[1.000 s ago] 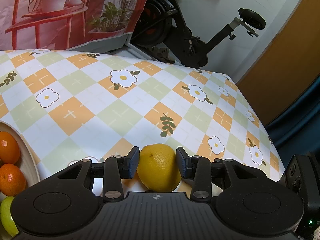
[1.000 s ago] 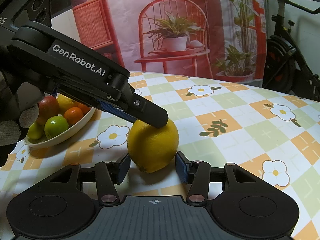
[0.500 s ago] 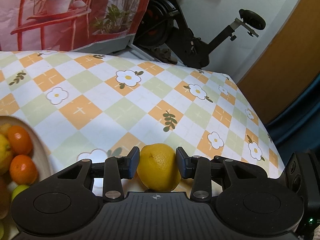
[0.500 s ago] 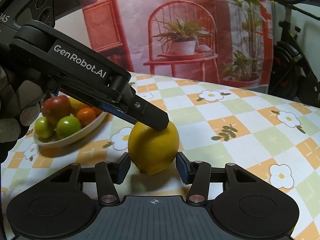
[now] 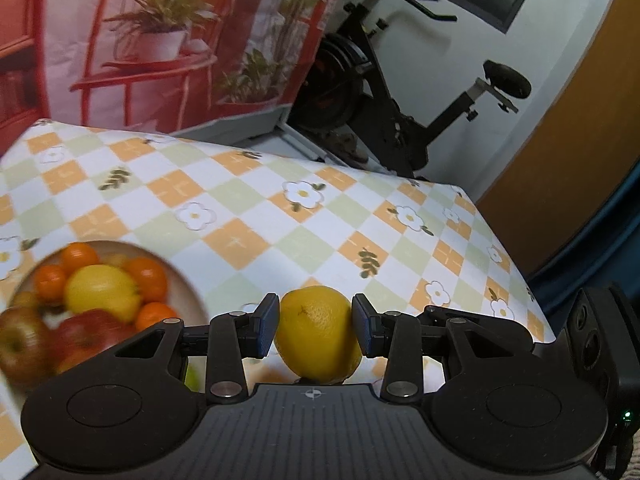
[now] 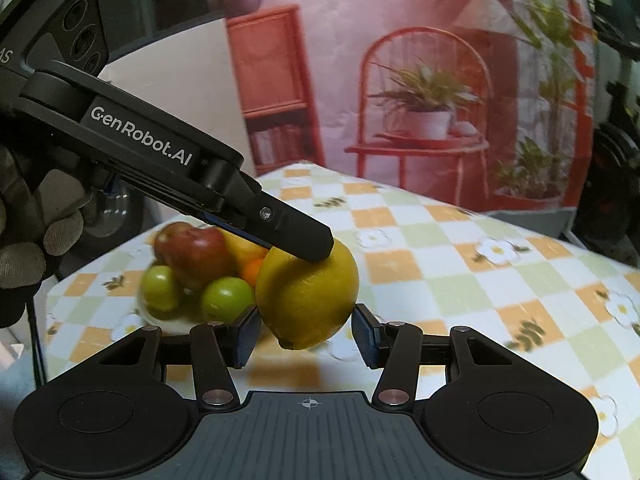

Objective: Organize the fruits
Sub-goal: 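Carry the lemon to the plate and lower it onto the rim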

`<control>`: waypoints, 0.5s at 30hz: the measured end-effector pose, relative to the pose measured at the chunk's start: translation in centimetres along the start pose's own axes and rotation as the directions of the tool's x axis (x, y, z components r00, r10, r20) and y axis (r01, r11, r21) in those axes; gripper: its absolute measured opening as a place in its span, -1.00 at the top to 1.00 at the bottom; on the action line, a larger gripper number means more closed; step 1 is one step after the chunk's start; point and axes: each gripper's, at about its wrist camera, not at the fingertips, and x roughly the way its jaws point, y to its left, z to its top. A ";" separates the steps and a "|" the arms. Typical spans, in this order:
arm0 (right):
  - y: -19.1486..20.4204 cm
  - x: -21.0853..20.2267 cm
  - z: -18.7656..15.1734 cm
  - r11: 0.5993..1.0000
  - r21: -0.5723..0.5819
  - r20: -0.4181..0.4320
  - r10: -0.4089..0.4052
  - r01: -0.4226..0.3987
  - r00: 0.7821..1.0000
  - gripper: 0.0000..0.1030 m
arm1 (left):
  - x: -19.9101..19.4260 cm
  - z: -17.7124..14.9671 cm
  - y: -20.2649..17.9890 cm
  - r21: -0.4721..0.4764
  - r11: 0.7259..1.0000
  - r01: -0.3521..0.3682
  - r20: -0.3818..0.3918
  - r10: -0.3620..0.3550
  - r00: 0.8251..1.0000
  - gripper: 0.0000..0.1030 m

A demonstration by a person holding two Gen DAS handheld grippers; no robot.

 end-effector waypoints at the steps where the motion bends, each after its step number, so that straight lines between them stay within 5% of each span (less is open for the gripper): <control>1: 0.7 0.2 0.3 1.000 -0.010 -0.002 0.009 -0.009 1.000 0.11 | -0.6 -0.1 0.5 -0.006 1.000 -0.003 0.004 0.003 1.000 0.18; 15: 8.8 4.4 1.5 0.984 -0.142 -0.093 0.093 -0.106 0.991 0.11 | -5.0 -3.3 6.7 -0.118 0.992 -0.035 0.024 0.038 0.999 0.19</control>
